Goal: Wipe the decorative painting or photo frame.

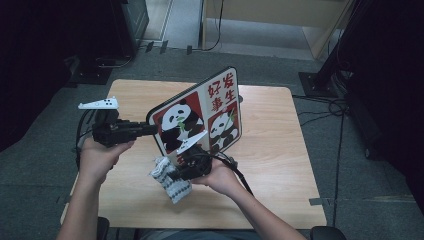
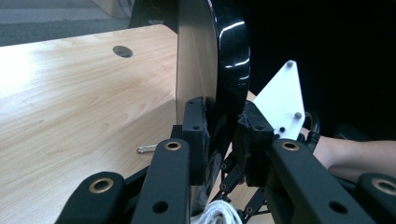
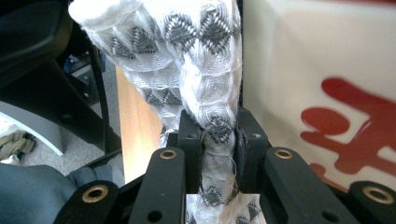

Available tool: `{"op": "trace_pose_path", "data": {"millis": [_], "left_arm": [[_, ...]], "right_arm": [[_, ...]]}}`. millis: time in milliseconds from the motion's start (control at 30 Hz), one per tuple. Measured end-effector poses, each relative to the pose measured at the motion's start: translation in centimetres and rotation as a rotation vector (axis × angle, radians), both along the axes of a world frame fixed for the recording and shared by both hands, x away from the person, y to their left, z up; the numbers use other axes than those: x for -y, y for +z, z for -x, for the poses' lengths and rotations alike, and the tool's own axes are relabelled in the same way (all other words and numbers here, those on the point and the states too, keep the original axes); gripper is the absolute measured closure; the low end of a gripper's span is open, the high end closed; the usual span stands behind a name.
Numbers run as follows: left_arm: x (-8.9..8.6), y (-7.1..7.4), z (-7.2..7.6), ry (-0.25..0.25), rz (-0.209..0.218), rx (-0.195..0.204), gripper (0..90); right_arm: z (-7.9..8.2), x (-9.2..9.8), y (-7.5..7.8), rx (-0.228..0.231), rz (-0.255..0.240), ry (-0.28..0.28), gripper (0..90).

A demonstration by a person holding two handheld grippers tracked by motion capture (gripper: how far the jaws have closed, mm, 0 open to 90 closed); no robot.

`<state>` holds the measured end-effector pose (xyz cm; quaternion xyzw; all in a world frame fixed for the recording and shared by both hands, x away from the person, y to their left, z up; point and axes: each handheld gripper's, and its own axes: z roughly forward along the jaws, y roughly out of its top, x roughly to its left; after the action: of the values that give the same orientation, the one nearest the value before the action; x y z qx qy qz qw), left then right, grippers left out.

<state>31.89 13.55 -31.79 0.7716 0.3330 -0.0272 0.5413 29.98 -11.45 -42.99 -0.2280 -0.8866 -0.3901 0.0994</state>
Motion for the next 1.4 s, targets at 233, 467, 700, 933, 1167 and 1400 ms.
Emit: {"op": "trace_pose_path", "data": {"millis": [233, 467, 700, 933, 1167, 1400], "left_arm": [[0.0, 0.0, 0.0, -0.001, 0.001, 0.000, 76.1], [0.0, 0.0, 0.0, -0.003, -0.002, 0.000, 76.1], [0.0, 0.0, 0.0, -0.002, -0.003, 0.002, 76.2], [-0.1, -0.1, 0.0, -0.004, -0.001, 0.000, 76.2], [-0.1, -0.1, 0.0, -0.001, 0.004, 0.003, 76.2], [-0.1, -0.1, 0.0, 0.000, 0.004, 0.004, 76.0]], "right_arm": [[0.1, 0.2, -0.8, 0.014, 0.002, 0.012, 77.5], [0.2, 0.2, -1.5, 0.014, 0.016, 0.018, 77.5], [0.2, 0.5, -1.9, 0.010, 0.017, 0.015, 77.5], [0.2, 0.9, -2.0, 0.016, 0.027, 0.015, 77.6], [0.2, 1.9, -1.8, 0.017, 0.033, -0.007, 77.7], [0.2, 2.9, -0.6, 0.017, 0.008, -0.009, 78.3]]}}
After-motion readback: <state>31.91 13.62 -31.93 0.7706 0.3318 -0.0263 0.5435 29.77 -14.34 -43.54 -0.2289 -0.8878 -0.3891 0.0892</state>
